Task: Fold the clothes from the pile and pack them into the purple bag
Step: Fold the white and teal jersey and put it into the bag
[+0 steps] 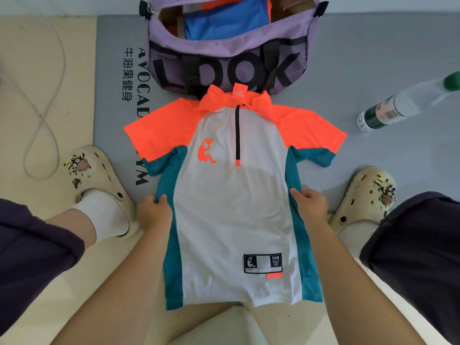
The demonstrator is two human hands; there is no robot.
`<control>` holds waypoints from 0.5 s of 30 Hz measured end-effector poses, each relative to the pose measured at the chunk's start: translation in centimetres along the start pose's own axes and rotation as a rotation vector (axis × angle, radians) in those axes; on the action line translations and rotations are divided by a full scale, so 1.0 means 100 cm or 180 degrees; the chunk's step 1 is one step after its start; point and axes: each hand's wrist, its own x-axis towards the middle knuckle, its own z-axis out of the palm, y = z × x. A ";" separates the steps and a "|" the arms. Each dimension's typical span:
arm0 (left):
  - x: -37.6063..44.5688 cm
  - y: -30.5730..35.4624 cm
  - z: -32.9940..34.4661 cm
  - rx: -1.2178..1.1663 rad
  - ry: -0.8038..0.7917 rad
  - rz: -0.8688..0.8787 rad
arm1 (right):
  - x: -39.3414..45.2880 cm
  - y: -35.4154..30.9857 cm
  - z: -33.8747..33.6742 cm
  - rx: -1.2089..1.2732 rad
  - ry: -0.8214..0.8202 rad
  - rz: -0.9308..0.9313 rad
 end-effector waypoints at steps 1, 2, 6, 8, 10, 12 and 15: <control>-0.001 0.002 -0.004 0.0217 0.0241 -0.0006 | 0.003 0.000 -0.003 -0.0128 -0.0062 0.0020; -0.003 0.005 -0.006 0.0425 0.0417 0.0092 | 0.006 -0.001 -0.006 -0.0177 -0.0087 0.0027; -0.023 0.036 0.007 0.0852 0.0394 0.1845 | 0.017 -0.016 -0.010 0.0366 0.0150 0.0055; -0.034 0.058 0.025 0.1120 -0.0047 0.2602 | 0.024 -0.027 -0.011 0.0823 0.0142 0.0288; -0.043 0.078 0.046 0.1470 -0.0536 0.3047 | 0.033 -0.039 -0.011 0.1319 0.0187 0.0590; -0.046 0.092 0.066 0.1805 -0.0794 0.3286 | 0.046 -0.049 -0.012 0.1485 0.0255 0.0654; -0.044 0.101 0.085 0.2177 -0.0907 0.3220 | 0.067 -0.061 -0.015 0.1671 0.0317 0.0828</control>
